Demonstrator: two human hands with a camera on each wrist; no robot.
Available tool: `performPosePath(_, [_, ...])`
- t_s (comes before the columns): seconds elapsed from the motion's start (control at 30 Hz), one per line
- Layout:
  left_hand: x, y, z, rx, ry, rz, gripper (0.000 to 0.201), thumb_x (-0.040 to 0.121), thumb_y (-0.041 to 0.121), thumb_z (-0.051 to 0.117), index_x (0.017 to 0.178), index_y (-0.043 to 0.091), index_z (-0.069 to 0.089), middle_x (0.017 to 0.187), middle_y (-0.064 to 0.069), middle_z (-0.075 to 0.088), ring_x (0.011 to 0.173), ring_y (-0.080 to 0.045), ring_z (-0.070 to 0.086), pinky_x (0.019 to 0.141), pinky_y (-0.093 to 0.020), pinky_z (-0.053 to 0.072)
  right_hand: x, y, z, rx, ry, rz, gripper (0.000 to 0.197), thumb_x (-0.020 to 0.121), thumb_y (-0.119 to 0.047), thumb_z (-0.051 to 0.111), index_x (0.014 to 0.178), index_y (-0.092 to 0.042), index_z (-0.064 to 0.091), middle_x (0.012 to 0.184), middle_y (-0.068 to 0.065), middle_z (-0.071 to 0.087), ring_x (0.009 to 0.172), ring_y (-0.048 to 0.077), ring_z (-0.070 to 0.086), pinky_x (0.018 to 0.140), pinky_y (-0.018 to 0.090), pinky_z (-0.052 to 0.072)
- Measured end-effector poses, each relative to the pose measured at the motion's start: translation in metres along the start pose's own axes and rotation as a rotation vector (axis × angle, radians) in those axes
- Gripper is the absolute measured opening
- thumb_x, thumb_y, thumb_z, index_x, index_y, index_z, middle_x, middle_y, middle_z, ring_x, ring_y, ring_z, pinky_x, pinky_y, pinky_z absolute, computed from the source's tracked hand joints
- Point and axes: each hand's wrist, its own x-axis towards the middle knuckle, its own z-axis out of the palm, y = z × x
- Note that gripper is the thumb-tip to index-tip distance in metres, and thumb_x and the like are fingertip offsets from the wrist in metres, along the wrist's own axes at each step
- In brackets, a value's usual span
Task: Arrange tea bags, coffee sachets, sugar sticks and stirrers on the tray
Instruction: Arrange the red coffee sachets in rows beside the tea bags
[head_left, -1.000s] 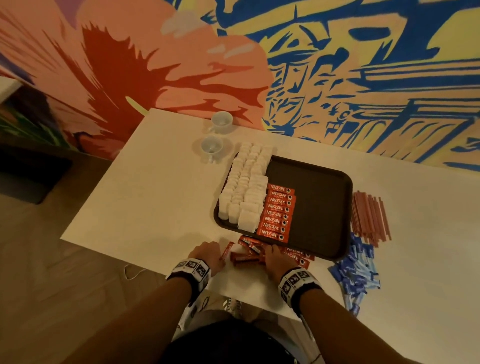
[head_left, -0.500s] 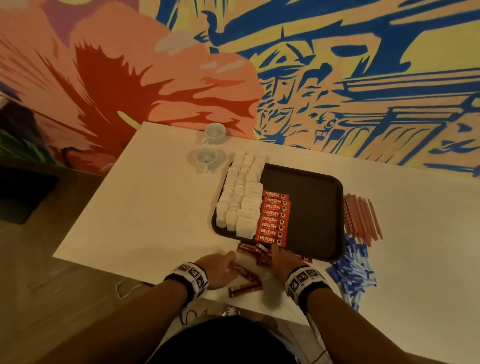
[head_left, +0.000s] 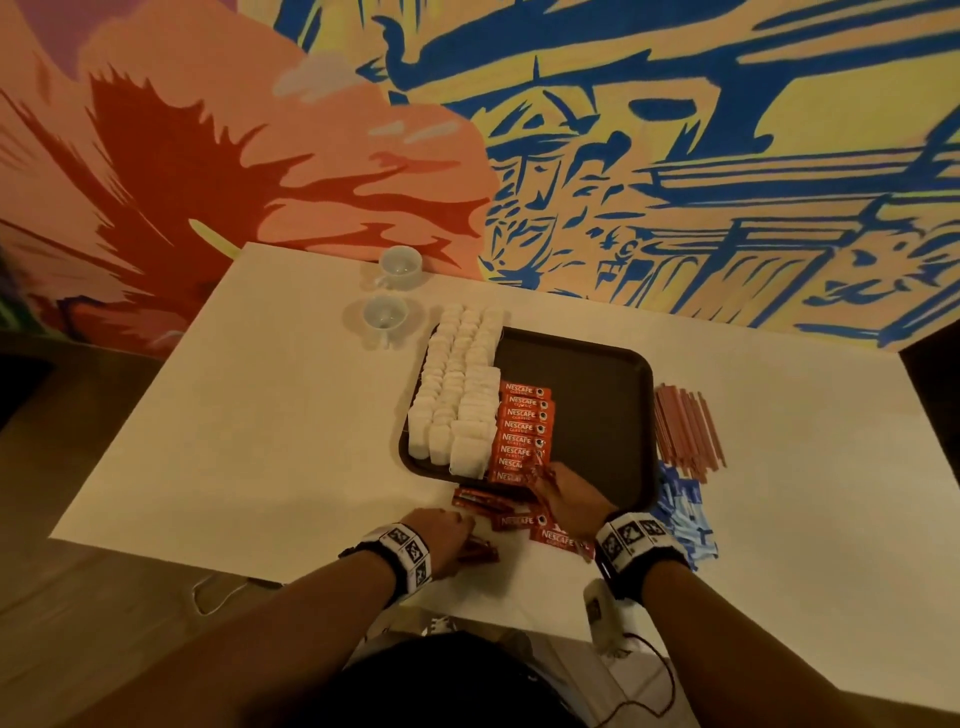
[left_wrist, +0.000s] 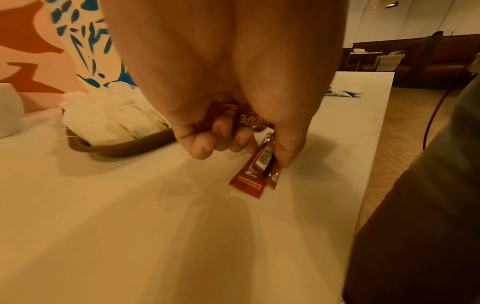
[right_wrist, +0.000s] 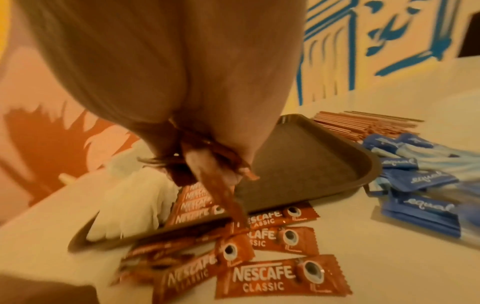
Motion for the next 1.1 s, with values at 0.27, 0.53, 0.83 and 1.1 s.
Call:
performPosePath(0.27, [-0.002,-0.018,-0.006,-0.113,-0.015,-0.056,0.045,0.101,0.037,0.049,0.142,0.019,0.041,0.140,-0.010,0.051,0.121,-0.035,0.056,0.100,-0.042,0.047,0.000,0.007,-0.019,0.251,0.066,-0.027,0.035,0.105,-0.045,0.046,0.132,-0.022,0.048,0.122,0.003,0.068,0.107,0.020,0.069,0.101,0.048,0.053])
performPosePath(0.53, [-0.028,-0.036,-0.091,-0.620,0.187,-0.027,0.018,0.099,0.037,0.057,0.110,0.025,0.049,0.110,0.007,0.064,0.099,-0.012,0.062,0.085,-0.024,0.049,-0.019,-0.011,-0.034,0.662,0.160,-0.085,0.025,0.104,-0.030,0.051,0.126,-0.019,0.056,0.114,0.005,0.074,0.104,0.023,0.073,0.098,0.049,0.054])
performPosePath(0.83, [-0.049,0.014,-0.195,-1.004,0.388,0.097,0.023,0.100,0.026,0.061,0.123,0.024,0.058,0.120,0.012,0.067,0.110,0.001,0.062,0.094,-0.020,0.050,-0.030,-0.070,-0.057,0.792,0.163,-0.224,0.030,0.105,-0.031,0.047,0.083,-0.014,0.060,0.063,-0.002,0.060,0.048,0.009,0.053,0.045,0.021,0.042])
performPosePath(1.1, [-0.061,0.061,-0.234,-1.125,0.490,0.101,0.019,0.100,0.038,0.058,0.116,0.030,0.059,0.087,0.011,0.071,0.075,-0.006,0.063,0.055,-0.017,0.041,-0.044,-0.092,-0.073,0.682,0.308,-0.372,0.059,0.101,-0.061,0.041,0.097,-0.012,0.074,0.087,0.007,0.077,0.080,0.022,0.075,0.081,0.039,0.058])
